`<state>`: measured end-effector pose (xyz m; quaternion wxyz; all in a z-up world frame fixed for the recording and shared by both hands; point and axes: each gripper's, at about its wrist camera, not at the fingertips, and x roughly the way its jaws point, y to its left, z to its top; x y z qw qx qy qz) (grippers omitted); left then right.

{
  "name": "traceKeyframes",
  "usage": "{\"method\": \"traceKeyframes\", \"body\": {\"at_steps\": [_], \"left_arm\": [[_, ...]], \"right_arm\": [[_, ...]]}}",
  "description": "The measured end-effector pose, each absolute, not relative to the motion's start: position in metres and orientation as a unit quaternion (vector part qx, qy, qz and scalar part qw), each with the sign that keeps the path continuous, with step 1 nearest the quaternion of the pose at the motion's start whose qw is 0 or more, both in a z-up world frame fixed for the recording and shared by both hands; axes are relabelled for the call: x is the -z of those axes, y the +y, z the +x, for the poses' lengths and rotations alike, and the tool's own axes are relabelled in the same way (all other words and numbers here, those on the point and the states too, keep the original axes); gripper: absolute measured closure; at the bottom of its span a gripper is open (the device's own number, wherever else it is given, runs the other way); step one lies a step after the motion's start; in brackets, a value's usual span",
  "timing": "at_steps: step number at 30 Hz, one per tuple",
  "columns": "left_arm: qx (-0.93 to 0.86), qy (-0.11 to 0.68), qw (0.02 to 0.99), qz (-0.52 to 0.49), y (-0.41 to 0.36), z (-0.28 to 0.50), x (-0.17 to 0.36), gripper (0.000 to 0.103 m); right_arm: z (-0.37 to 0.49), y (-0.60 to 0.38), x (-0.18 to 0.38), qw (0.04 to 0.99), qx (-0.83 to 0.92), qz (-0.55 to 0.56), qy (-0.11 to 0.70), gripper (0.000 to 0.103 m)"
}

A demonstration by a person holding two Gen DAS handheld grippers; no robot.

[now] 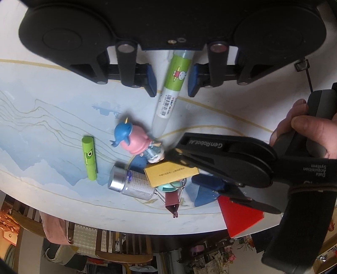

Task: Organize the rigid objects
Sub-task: 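Grasp the white-green tube with the right gripper while the left gripper grasps the yellow box, then carry the tube and yellow box into the red box with both grippers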

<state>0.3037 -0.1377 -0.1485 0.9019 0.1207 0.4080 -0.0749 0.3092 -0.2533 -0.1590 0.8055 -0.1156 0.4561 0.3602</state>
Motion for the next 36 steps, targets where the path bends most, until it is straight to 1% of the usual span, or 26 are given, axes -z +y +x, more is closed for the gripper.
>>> {"method": "traceKeyframes", "body": {"at_steps": [1, 3, 7, 9, 13, 17, 24, 31, 36], "left_arm": [[0.078, 0.406, 0.901, 0.127, -0.14, 0.302, 0.149, 0.06], [0.075, 0.402, 0.902, 0.142, -0.145, 0.3, 0.149, 0.063], [0.072, 0.401, 0.901, 0.149, -0.149, 0.299, 0.147, 0.067], [0.072, 0.404, 0.902, 0.138, -0.146, 0.298, 0.145, 0.07], [0.062, 0.412, 0.904, 0.1, -0.136, 0.292, 0.138, 0.074], [0.048, 0.418, 0.906, 0.048, -0.123, 0.284, 0.131, 0.074], [0.035, 0.423, 0.905, -0.011, -0.107, 0.263, 0.124, 0.074], [0.028, 0.424, 0.905, -0.03, -0.098, 0.242, 0.118, 0.074], [0.036, 0.412, 0.909, -0.046, -0.09, 0.224, 0.105, 0.074]], "right_arm": [[0.309, -0.253, 0.159, 0.806, -0.359, -0.117, 0.456, 0.076], [0.31, -0.252, 0.159, 0.808, -0.356, -0.117, 0.456, 0.082], [0.309, -0.253, 0.159, 0.809, -0.352, -0.118, 0.455, 0.085], [0.309, -0.255, 0.158, 0.81, -0.349, -0.115, 0.456, 0.086], [0.309, -0.264, 0.152, 0.813, -0.344, -0.088, 0.461, 0.086], [0.307, -0.274, 0.146, 0.817, -0.335, -0.063, 0.466, 0.086], [0.298, -0.287, 0.13, 0.824, -0.323, -0.038, 0.463, 0.086], [0.289, -0.291, 0.115, 0.829, -0.32, -0.018, 0.459, 0.086], [0.283, -0.287, 0.104, 0.83, -0.322, -0.006, 0.456, 0.086]]}}
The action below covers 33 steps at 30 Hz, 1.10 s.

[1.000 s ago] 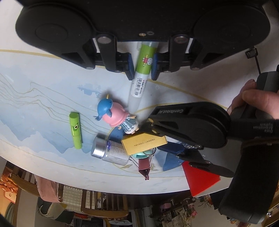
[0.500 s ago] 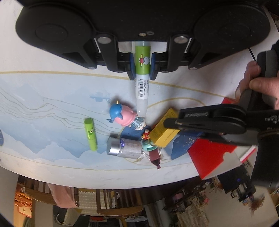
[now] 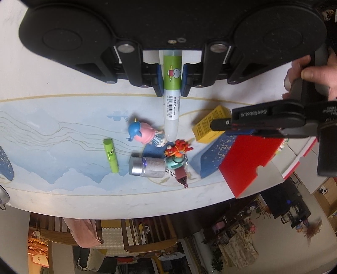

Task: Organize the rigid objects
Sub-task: 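Carry the tube and yellow box into the red box with both grippers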

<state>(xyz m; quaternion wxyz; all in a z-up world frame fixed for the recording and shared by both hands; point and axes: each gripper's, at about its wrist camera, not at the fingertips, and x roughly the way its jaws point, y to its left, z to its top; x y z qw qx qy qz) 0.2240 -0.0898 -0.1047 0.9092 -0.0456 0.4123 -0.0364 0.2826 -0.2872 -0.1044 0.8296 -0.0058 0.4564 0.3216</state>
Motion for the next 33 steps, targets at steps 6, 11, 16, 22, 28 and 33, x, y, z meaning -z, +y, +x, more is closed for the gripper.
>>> {"method": "traceKeyframes", "body": {"at_steps": [6, 11, 16, 22, 28, 33], "left_arm": [[0.038, 0.393, 0.916, -0.063, -0.076, 0.208, 0.08, 0.074], [0.037, 0.374, 0.924, -0.067, -0.057, 0.197, 0.054, 0.074], [0.029, 0.353, 0.933, -0.069, -0.03, 0.19, 0.031, 0.074], [0.014, 0.336, 0.939, -0.067, 0.011, 0.184, 0.015, 0.074], [-0.009, 0.327, 0.943, -0.064, 0.062, 0.179, 0.005, 0.074], [-0.023, 0.337, 0.939, -0.064, 0.103, 0.179, 0.013, 0.084]], "right_arm": [[0.278, -0.274, 0.092, 0.83, -0.326, 0.007, 0.453, 0.086], [0.277, -0.253, 0.072, 0.832, -0.337, 0.011, 0.44, 0.086], [0.278, -0.223, 0.053, 0.834, -0.347, 0.012, 0.429, 0.086], [0.279, -0.18, 0.033, 0.834, -0.365, 0.004, 0.414, 0.086], [0.279, -0.129, 0.025, 0.829, -0.383, -0.006, 0.408, 0.086], [0.278, -0.087, 0.024, 0.822, -0.393, -0.01, 0.411, 0.086]]}}
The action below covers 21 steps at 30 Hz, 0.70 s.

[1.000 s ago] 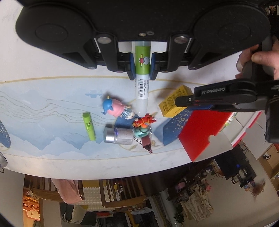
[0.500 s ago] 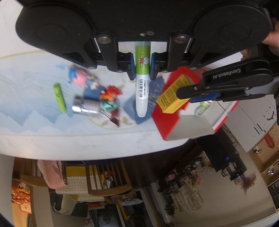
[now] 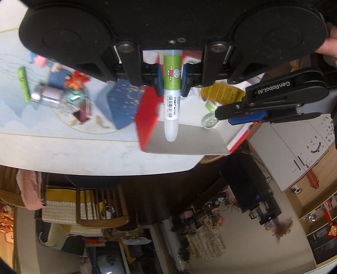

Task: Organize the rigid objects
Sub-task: 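Carry the tube and yellow box into the red box with both grippers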

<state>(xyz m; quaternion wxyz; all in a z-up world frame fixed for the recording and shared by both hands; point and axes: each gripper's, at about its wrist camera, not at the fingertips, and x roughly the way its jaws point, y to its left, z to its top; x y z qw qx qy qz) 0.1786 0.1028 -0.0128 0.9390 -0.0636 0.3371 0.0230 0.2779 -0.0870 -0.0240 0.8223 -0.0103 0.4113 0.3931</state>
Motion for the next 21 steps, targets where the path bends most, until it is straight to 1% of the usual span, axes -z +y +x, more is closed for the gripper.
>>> {"method": "traceKeyframes", "body": {"at_steps": [5, 9, 21], "left_arm": [[-0.037, 0.349, 0.934, -0.073, 0.146, 0.178, 0.023, 0.085], [-0.043, 0.362, 0.927, -0.084, 0.17, 0.179, 0.037, 0.084], [-0.032, 0.396, 0.911, -0.107, 0.196, 0.18, 0.07, 0.085]], "right_arm": [[0.277, -0.05, 0.029, 0.816, -0.399, -0.017, 0.418, 0.086], [0.279, -0.021, 0.041, 0.813, -0.394, -0.045, 0.427, 0.086], [0.302, 0.043, 0.099, 0.791, -0.365, -0.105, 0.479, 0.086]]}}
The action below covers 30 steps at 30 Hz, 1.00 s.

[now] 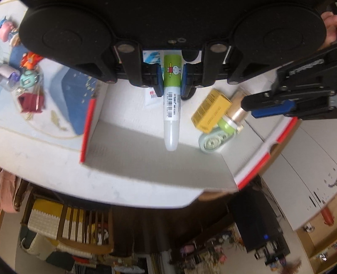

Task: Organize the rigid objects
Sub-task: 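Carry the tube and yellow box into the red box with both grippers, then open both grippers to release the tube and yellow box in the box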

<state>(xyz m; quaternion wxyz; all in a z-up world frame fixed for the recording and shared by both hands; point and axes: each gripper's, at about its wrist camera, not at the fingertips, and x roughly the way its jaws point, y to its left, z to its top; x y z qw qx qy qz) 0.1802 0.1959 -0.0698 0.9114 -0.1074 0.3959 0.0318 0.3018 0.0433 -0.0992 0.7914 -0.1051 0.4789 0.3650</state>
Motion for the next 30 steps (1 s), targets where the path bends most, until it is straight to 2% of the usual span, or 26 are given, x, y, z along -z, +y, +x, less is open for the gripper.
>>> {"method": "traceKeyframes", "body": {"at_steps": [9, 12, 24, 30], "left_arm": [[-0.016, 0.409, 0.906, -0.109, 0.195, 0.183, 0.078, 0.084], [-0.014, 0.414, 0.903, -0.113, 0.194, 0.184, 0.08, 0.084], [-0.012, 0.416, 0.904, -0.097, 0.183, 0.181, 0.068, 0.084], [-0.015, 0.408, 0.909, -0.082, 0.177, 0.175, 0.058, 0.075]], "right_arm": [[0.296, 0.058, 0.127, 0.775, -0.349, -0.136, 0.509, 0.084], [0.294, 0.057, 0.124, 0.778, -0.35, -0.134, 0.504, 0.078], [0.281, 0.033, 0.094, 0.795, -0.363, -0.09, 0.478, 0.073], [0.27, 0.021, 0.075, 0.803, -0.378, -0.066, 0.456, 0.065]]}}
